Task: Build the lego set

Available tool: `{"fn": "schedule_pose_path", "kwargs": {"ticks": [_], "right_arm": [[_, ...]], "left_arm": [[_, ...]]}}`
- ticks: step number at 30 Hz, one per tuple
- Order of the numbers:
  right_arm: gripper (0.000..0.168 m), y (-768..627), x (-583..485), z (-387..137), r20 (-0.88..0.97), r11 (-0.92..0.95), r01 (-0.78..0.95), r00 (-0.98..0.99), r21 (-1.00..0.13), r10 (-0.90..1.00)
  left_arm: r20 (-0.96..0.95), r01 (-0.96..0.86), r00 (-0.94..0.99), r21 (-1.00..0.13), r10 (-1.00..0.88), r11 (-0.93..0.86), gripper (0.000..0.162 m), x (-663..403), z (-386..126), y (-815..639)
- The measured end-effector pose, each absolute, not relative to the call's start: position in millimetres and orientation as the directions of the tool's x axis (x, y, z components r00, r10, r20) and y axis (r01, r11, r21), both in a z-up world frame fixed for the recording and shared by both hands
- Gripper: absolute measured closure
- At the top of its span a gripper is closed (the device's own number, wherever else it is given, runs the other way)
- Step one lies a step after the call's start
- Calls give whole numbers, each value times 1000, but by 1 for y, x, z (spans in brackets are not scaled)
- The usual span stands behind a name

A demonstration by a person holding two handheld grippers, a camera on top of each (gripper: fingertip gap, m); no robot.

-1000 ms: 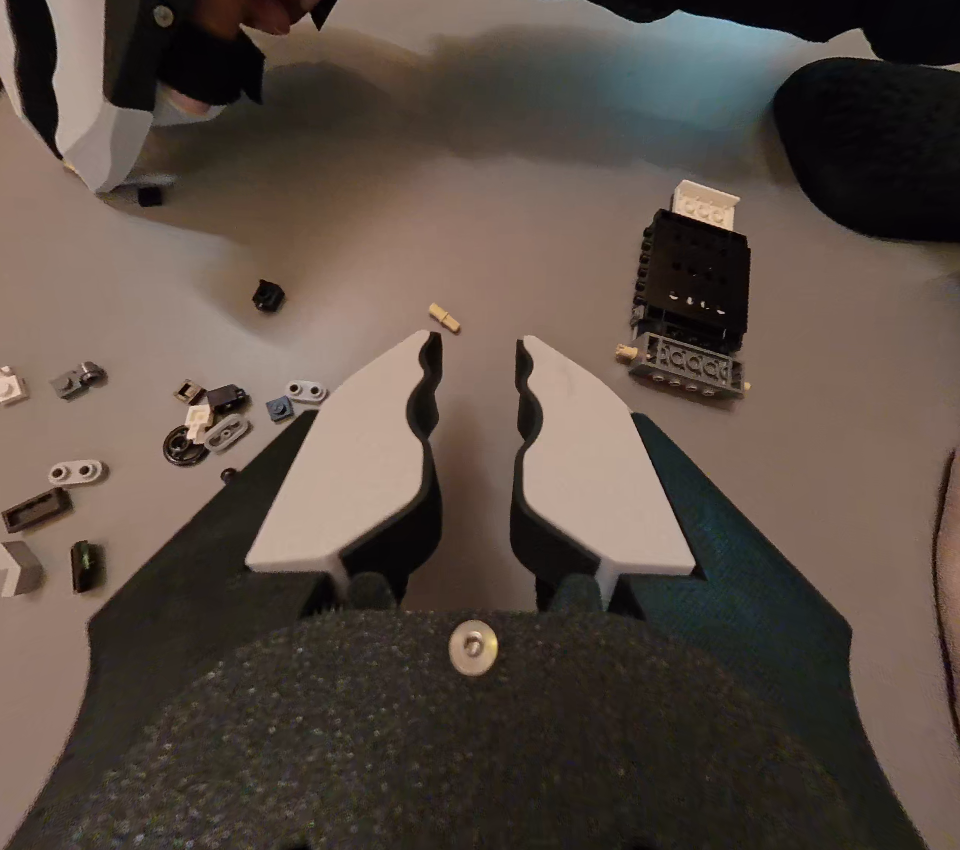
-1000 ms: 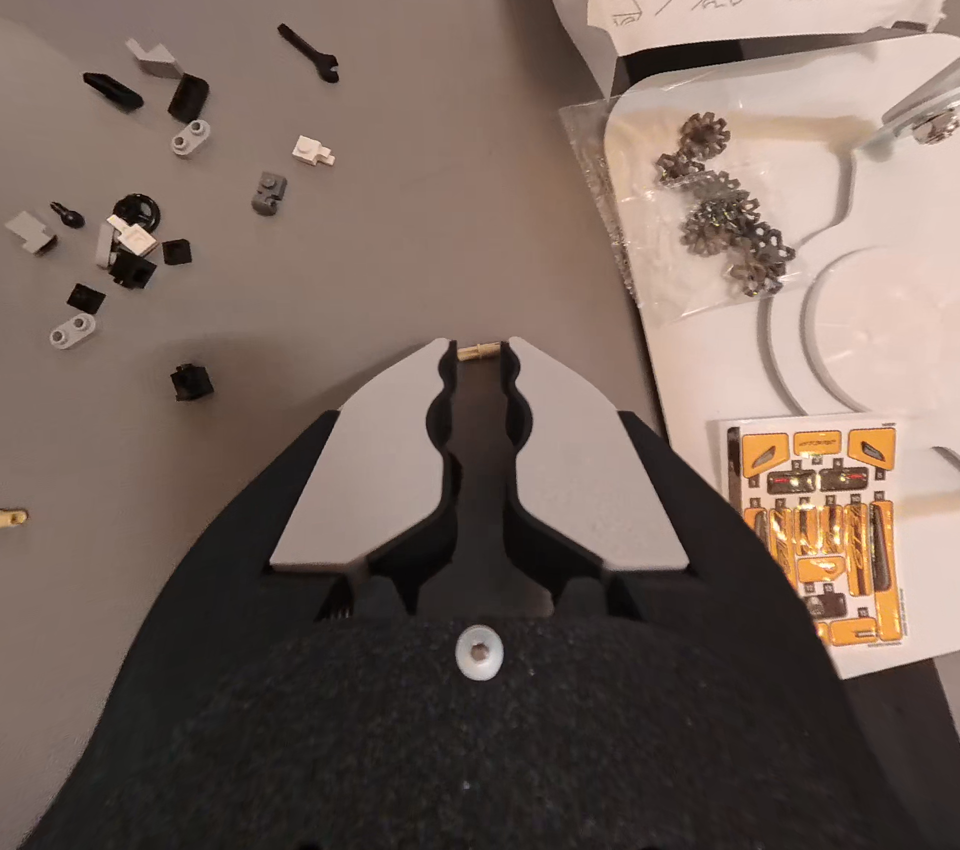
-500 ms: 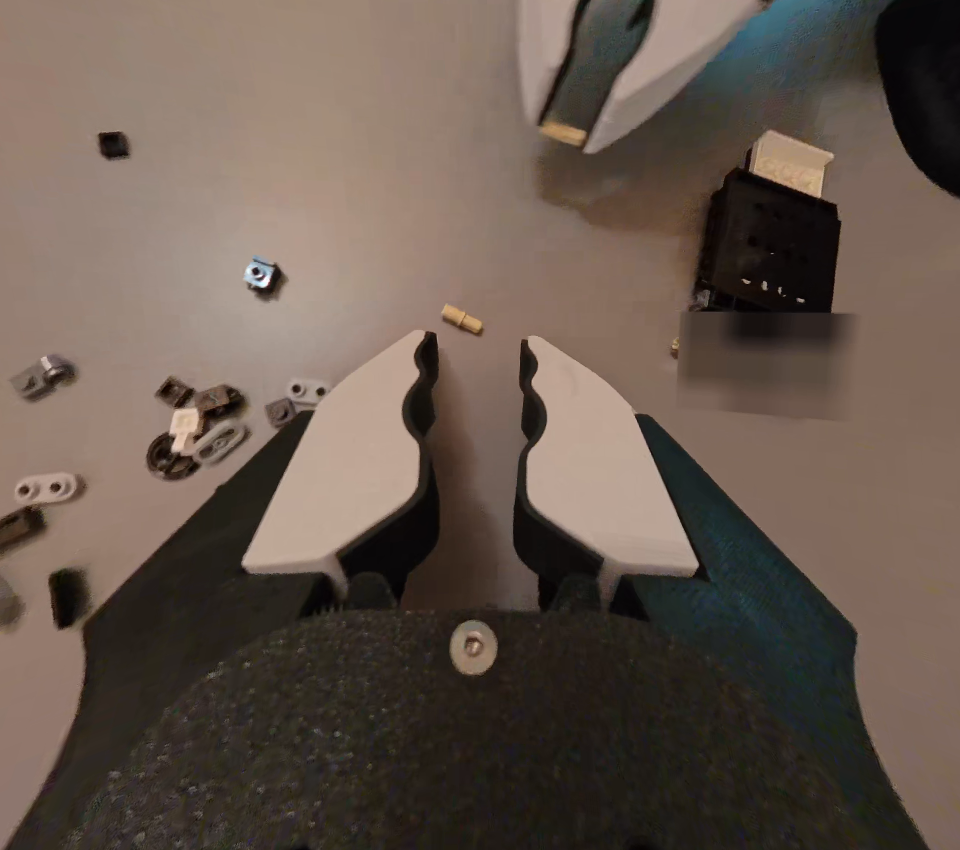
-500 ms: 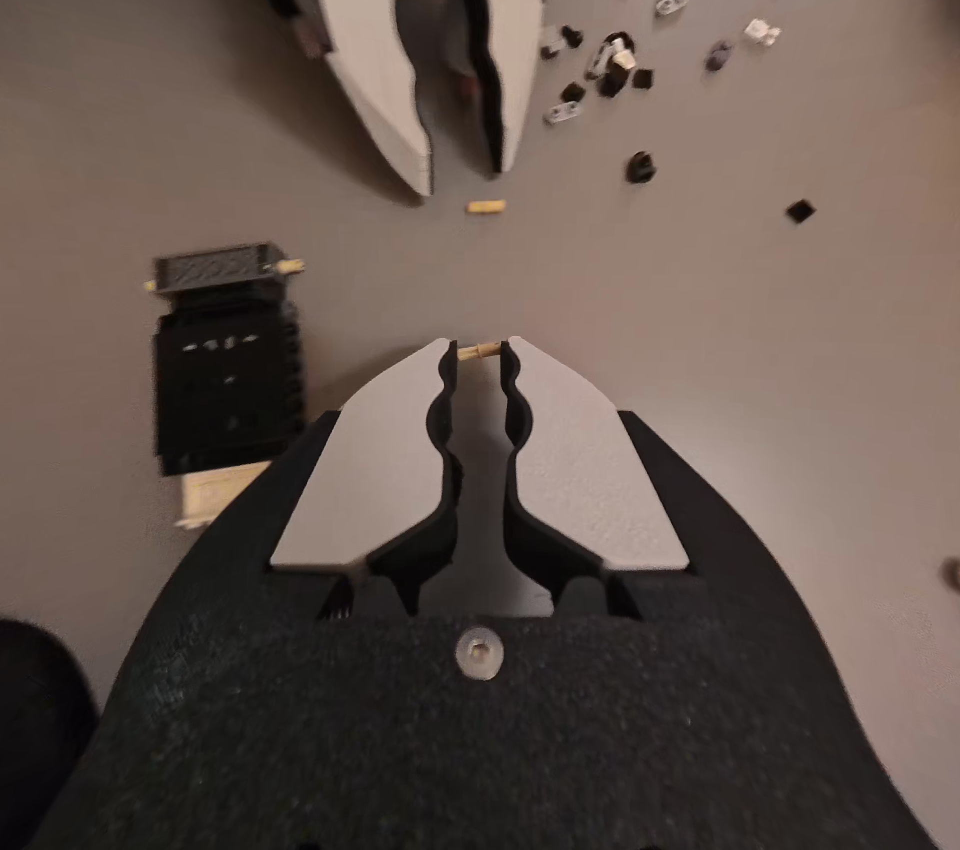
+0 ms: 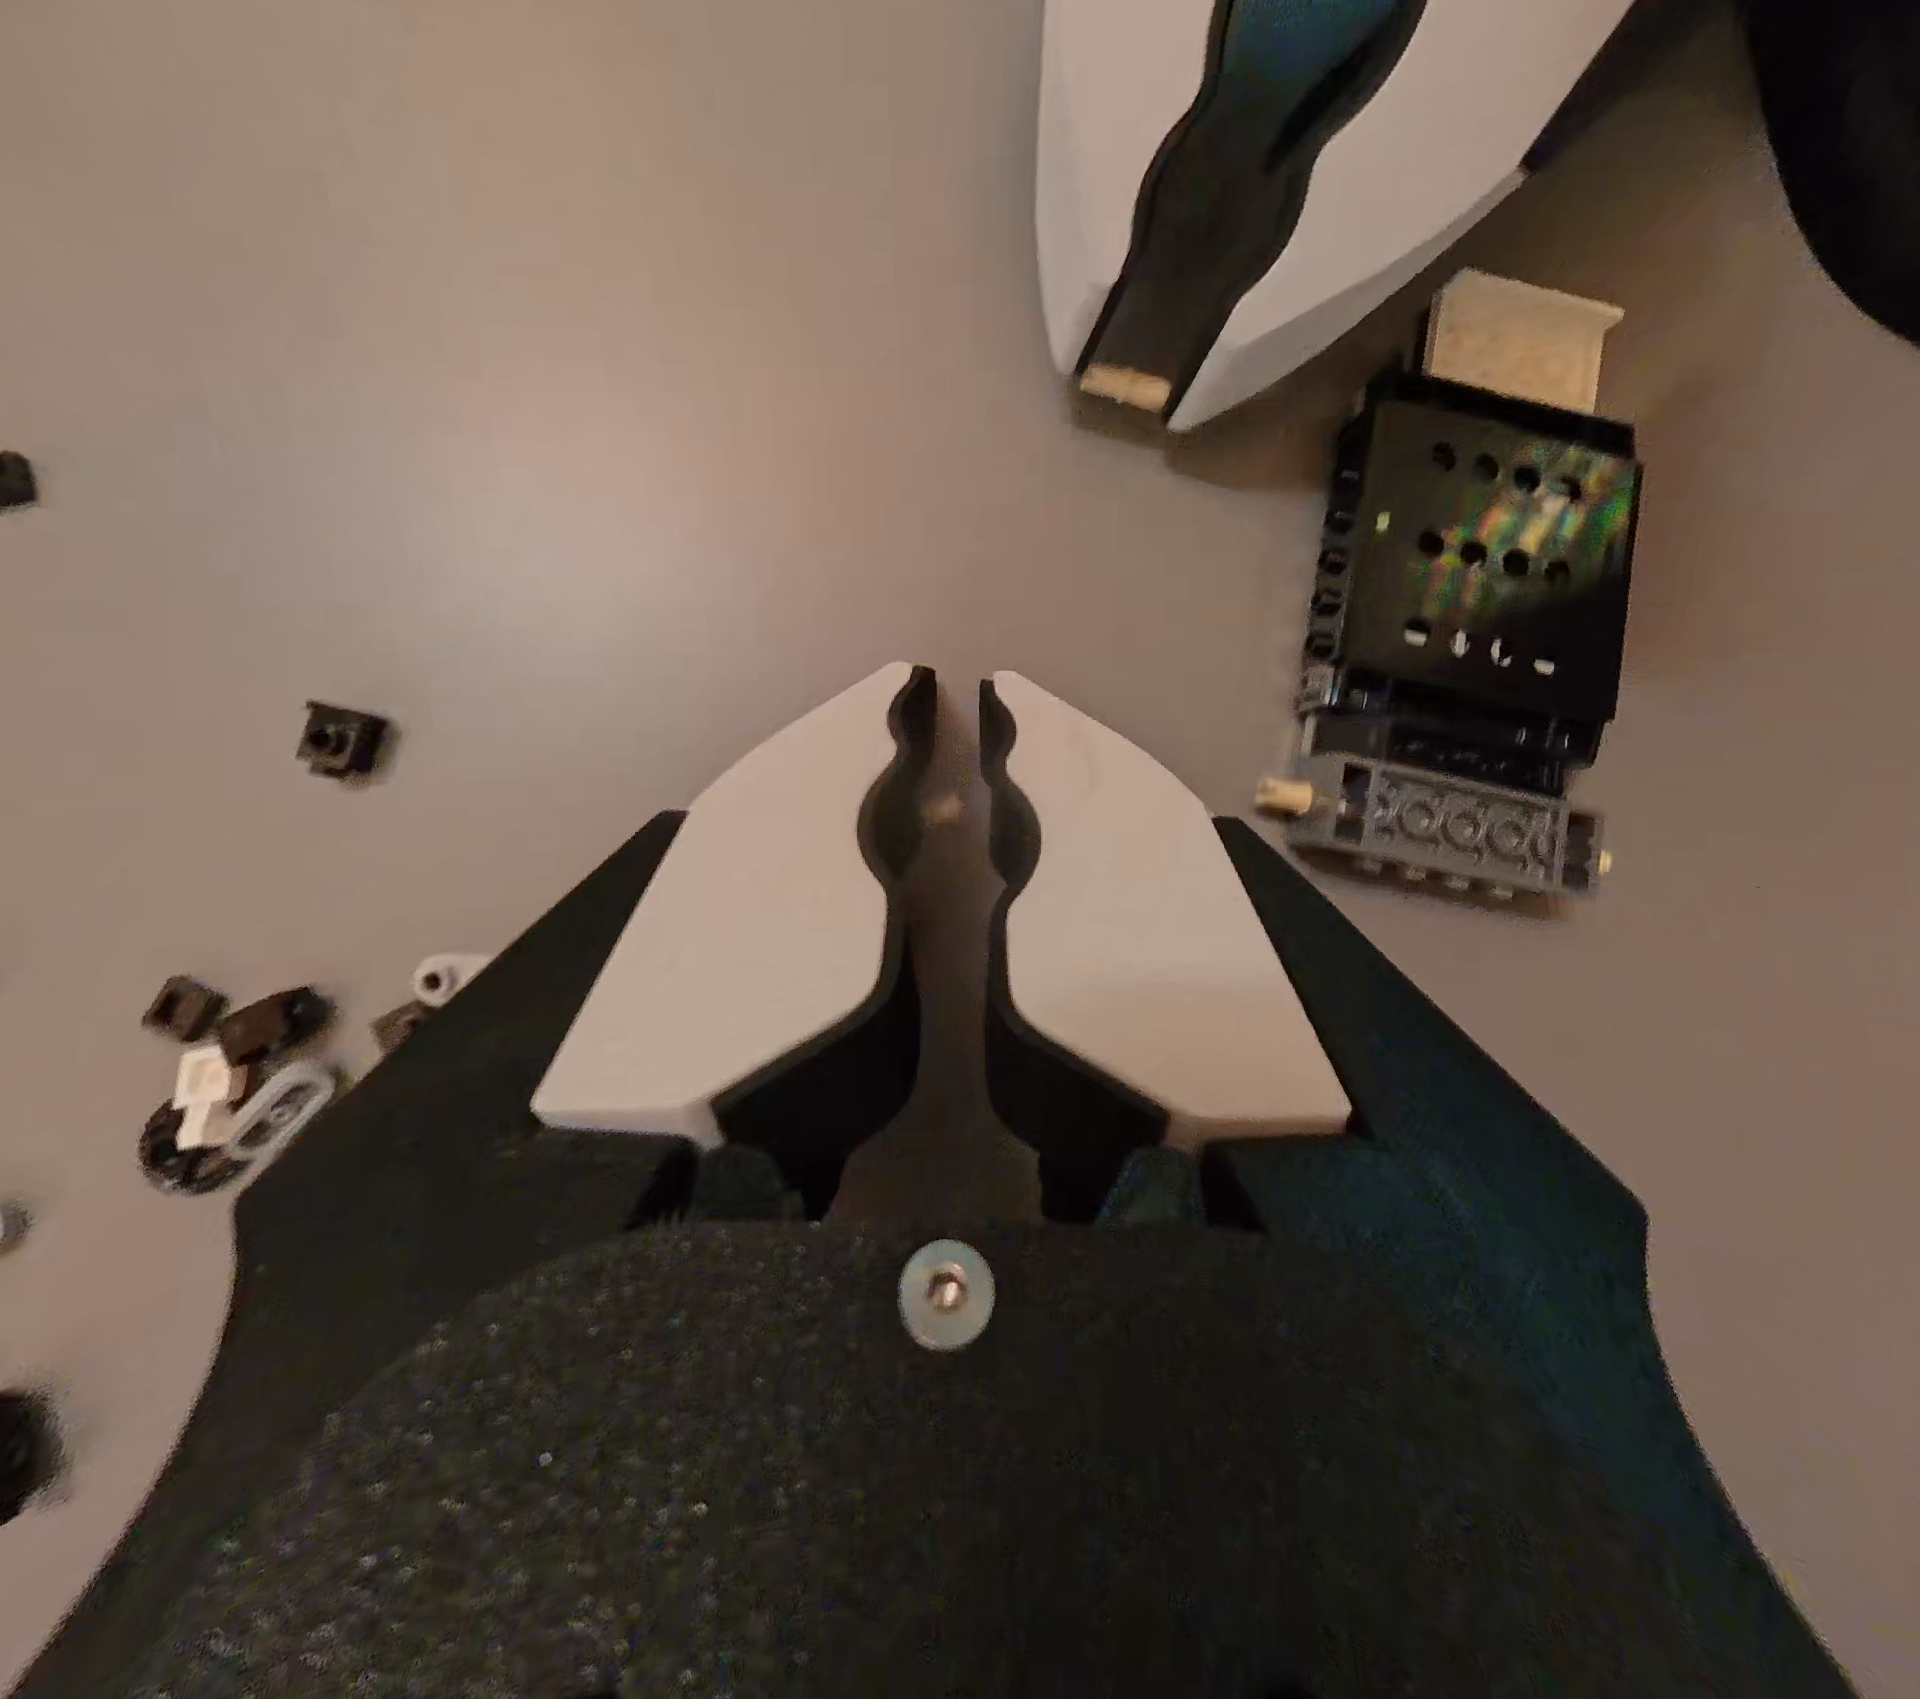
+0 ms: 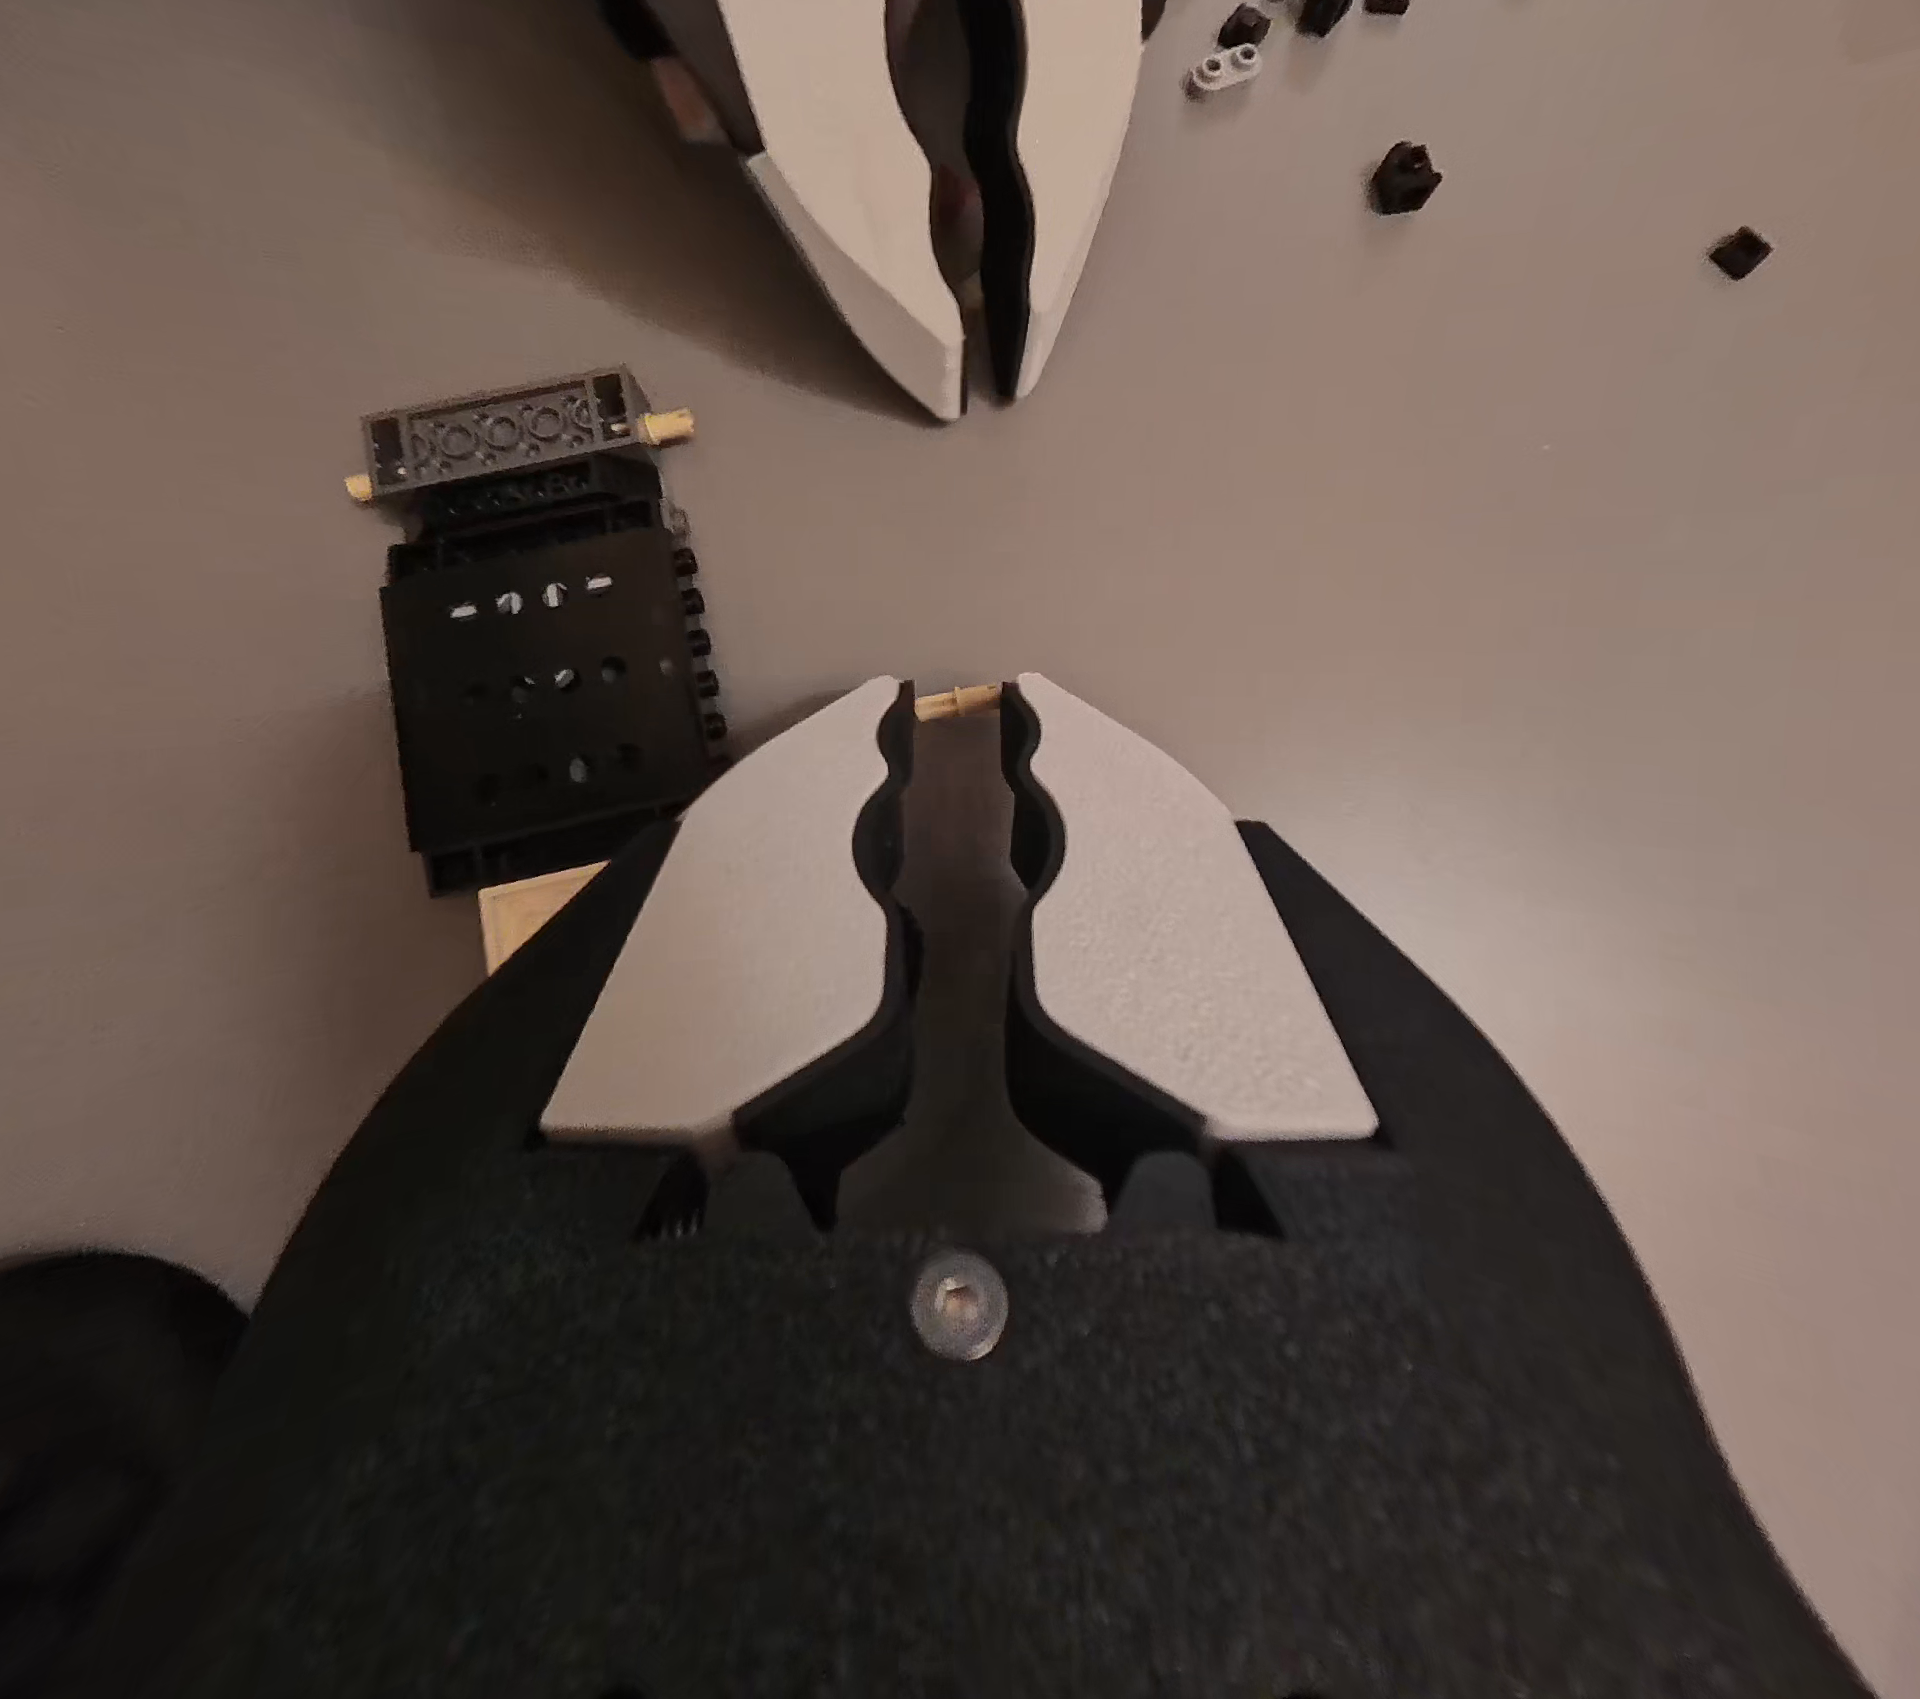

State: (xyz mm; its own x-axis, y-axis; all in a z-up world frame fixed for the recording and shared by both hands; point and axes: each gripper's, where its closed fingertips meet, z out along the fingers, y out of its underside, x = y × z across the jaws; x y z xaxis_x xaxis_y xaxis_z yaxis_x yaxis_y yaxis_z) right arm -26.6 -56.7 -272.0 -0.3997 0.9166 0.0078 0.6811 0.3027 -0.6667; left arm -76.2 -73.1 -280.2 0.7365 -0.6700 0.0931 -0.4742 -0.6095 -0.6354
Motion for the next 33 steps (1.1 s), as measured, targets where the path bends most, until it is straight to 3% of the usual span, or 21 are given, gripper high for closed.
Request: {"fn": "schedule_pose_path", "kwargs": {"ticks": [7, 13, 20, 25, 28, 33], "right_arm": [[153, -54, -35, -275, 43, 325, 703, -388, -633, 921], [149, -57, -37, -278, 32, 320, 703, -389, -635, 920], [142, -62, -36, -278, 19, 320, 703, -400, -635, 916], [140, -60, -39, -267, 5, 283, 682, -379, -674, 925], [140, -57, -39, -261, 6, 266, 669, -364, -694, 931], [140, -56, -39, -259, 5, 257, 659, -360, -707, 933]], "left_arm": [[153, -390, 766, -662, -625, -640, 149, -53, -277, -60], [191, -394, 713, -686, -674, -612, 128, -44, -272, -70], [126, -447, 722, -665, -680, -598, 130, -60, -267, -78], [40, -369, 858, -645, -512, -669, 133, -117, -264, -56], [93, -324, 883, -591, -461, -739, 128, -131, -277, -56], [61, -342, 883, -595, -465, -728, 137, -128, -280, -50]]}}
